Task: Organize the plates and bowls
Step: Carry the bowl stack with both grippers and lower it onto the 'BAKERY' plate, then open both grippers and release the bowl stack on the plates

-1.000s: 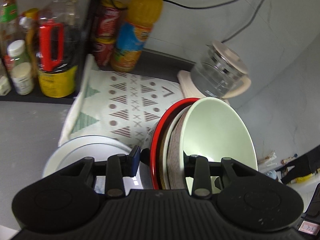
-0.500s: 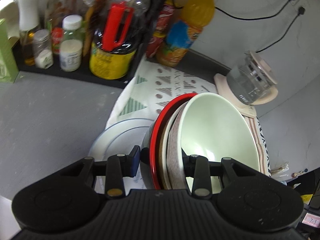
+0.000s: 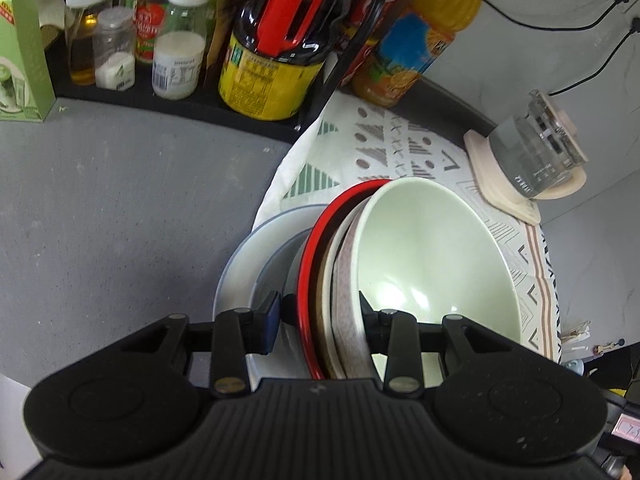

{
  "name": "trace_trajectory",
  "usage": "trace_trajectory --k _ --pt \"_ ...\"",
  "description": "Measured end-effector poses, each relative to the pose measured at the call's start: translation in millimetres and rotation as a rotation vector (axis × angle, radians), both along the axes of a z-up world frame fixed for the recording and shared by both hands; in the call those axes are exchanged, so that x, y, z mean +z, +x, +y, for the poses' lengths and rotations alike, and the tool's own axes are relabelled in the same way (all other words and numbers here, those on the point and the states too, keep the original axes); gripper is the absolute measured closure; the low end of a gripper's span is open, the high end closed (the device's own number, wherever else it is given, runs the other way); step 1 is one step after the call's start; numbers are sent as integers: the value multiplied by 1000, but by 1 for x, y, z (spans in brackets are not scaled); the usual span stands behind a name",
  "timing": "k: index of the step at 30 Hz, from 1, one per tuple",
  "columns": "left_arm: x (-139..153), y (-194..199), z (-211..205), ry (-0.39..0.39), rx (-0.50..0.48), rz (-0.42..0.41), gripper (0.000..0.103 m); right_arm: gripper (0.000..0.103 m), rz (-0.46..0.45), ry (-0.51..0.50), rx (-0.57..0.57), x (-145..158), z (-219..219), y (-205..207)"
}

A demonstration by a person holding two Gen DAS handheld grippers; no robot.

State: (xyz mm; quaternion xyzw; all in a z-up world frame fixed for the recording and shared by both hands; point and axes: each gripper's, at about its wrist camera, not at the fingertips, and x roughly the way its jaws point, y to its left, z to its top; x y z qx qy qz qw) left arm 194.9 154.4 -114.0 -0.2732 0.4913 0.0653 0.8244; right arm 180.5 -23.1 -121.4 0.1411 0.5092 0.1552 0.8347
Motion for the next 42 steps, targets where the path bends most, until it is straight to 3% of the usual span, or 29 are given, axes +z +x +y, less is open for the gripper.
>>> trace_trajectory --k 15,29,31,33,36,40,42 --pt "-19 -1 18 -52 -17 10 69 77 -25 -36 10 -8 16 0" --pt "-19 2 22 -68 -74 -10 63 73 -50 -40 -39 -9 16 -4" --pt "-15 1 21 -58 -79 -20 56 68 -64 -55 -54 -6 15 -6" --pt "-10 -2 20 -41 -70 -29 44 51 -84 -56 -66 -1 11 -10" --pt "-4 -7 18 -18 -52 -43 31 40 -117 -60 -75 6 5 -13" --pt "8 -13 15 1 -47 -61 26 30 -141 -54 -119 14 -9 -18" --pt "12 -16 13 6 -44 -51 25 14 -170 -52 -135 19 -16 -24"
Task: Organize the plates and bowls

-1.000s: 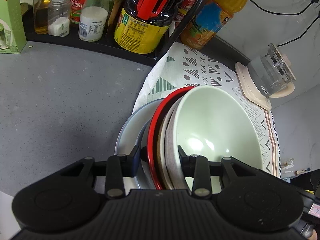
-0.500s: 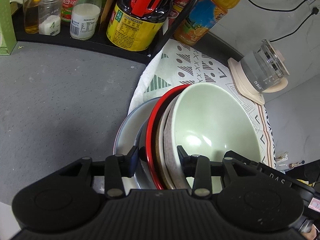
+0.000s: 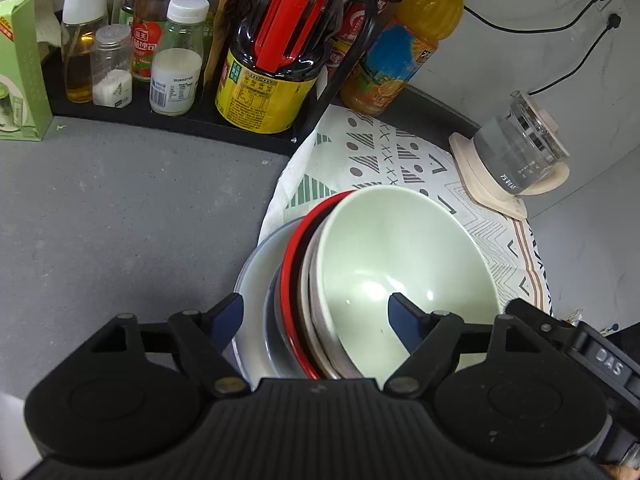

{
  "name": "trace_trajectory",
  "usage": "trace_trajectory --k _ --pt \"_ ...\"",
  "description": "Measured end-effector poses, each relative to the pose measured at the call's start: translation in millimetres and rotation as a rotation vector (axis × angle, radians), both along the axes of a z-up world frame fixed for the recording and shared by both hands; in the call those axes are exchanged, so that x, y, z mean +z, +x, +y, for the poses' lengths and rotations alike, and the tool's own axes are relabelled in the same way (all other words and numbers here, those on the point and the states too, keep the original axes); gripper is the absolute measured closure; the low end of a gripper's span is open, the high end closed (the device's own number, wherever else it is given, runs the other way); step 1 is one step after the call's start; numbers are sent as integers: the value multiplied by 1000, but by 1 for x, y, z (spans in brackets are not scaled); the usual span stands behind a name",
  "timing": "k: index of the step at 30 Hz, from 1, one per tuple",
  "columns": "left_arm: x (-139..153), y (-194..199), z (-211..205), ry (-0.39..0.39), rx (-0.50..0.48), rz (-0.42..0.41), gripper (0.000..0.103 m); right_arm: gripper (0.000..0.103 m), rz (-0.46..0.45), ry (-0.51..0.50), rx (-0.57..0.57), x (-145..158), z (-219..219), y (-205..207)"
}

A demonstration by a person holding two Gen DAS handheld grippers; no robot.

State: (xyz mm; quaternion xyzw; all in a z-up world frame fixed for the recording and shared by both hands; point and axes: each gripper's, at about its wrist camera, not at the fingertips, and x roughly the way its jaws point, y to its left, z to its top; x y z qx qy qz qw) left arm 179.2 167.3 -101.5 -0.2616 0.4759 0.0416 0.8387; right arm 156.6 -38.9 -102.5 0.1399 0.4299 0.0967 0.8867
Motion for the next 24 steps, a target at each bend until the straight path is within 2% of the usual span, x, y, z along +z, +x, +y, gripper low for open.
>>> trace_trajectory --k 3,5,12,23,24 --pt "10 -10 -4 3 19 -14 25 7 -31 -16 -1 9 -9 -11" --pt "17 -18 -10 23 14 -29 20 6 -50 -19 -1 14 -15 -19" --pt "36 -52 -30 51 5 -50 19 0 -102 -17 -34 32 -38 -55" --pt "66 -119 -54 128 -11 -107 11 0 -147 -9 -94 53 -70 -126" --pt "68 -124 -55 133 -11 -116 8 0 -153 -19 -97 54 -71 -132"
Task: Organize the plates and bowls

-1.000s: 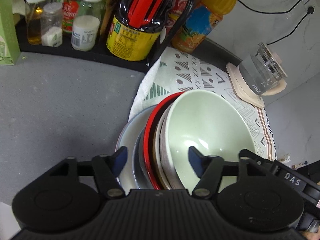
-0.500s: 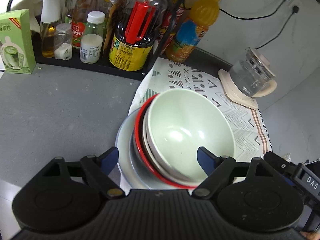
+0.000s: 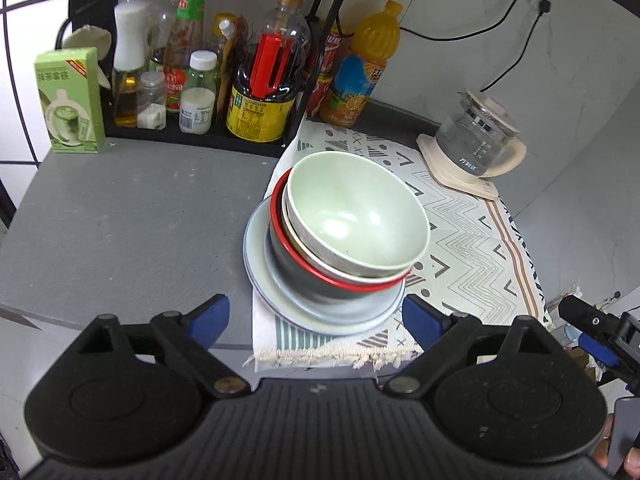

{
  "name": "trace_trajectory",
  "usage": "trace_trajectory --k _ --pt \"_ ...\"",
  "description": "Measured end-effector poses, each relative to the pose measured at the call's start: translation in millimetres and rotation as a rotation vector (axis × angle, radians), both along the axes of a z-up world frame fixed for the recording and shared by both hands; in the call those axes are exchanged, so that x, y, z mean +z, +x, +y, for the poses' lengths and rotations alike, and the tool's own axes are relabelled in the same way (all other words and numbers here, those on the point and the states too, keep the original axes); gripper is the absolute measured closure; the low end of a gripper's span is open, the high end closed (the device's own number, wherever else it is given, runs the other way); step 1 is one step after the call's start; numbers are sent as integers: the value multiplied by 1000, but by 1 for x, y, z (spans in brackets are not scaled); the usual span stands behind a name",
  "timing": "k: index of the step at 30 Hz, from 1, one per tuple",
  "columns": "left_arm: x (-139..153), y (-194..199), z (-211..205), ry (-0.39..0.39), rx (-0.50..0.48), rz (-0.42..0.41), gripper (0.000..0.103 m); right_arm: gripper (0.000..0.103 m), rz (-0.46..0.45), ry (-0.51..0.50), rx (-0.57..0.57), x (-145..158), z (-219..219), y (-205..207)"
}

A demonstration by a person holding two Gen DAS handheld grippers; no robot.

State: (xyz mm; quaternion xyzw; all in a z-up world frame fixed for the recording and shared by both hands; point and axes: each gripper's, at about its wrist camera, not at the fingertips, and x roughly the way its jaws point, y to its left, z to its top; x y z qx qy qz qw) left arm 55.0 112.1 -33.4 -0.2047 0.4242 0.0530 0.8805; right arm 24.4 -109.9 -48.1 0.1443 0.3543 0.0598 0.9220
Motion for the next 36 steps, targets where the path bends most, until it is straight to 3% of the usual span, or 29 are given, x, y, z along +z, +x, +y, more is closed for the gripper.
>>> trace_trajectory --k 3,19,29,36 --pt "5 -15 -4 18 -4 -20 0 0 -25 -44 -11 5 0 -17" --pt "30 -96 -23 93 -62 -115 0 1 -110 -120 -21 20 3 -103" --pt "32 -125 -24 101 -84 -101 1 1 -121 -117 -17 20 -1 -136" --pt "34 -143 -28 156 -114 -119 1 1 -124 -122 -9 19 2 -155"
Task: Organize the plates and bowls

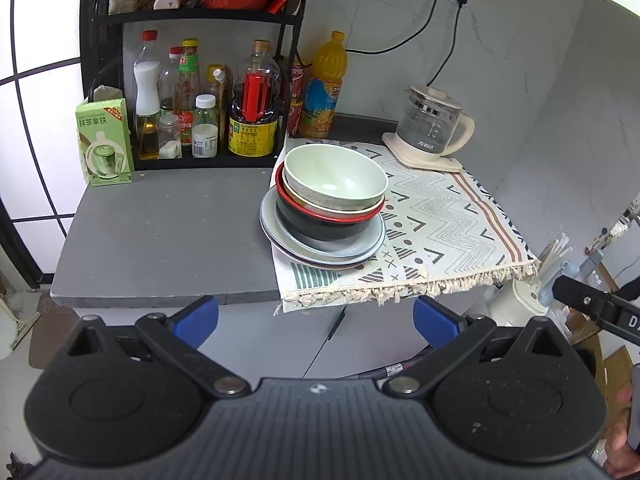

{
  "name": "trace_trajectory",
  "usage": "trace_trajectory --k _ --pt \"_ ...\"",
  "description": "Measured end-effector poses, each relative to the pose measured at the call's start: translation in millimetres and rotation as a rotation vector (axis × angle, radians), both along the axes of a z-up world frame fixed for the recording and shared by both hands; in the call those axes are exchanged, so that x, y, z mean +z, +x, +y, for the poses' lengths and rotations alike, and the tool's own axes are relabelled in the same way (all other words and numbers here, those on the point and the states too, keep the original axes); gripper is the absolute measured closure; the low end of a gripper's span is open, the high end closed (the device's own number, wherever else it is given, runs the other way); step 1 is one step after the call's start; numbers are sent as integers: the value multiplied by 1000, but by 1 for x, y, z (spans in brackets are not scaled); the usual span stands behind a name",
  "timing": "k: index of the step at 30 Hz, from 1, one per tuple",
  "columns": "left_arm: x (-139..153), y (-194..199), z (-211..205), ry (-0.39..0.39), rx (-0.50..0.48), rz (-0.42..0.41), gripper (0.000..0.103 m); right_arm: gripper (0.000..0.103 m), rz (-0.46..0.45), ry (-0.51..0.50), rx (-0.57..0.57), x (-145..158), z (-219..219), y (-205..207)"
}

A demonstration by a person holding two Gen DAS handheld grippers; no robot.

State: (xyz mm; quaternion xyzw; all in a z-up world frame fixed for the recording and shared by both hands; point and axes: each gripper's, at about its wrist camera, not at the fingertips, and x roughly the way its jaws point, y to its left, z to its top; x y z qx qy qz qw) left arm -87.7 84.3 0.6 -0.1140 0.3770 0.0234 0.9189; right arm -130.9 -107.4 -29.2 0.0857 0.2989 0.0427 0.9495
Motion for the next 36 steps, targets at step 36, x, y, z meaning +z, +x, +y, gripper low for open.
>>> trace_trajectory --k 36 --pt "10 -37 -3 53 48 -39 0 1 10 11 74 0 0 -31"
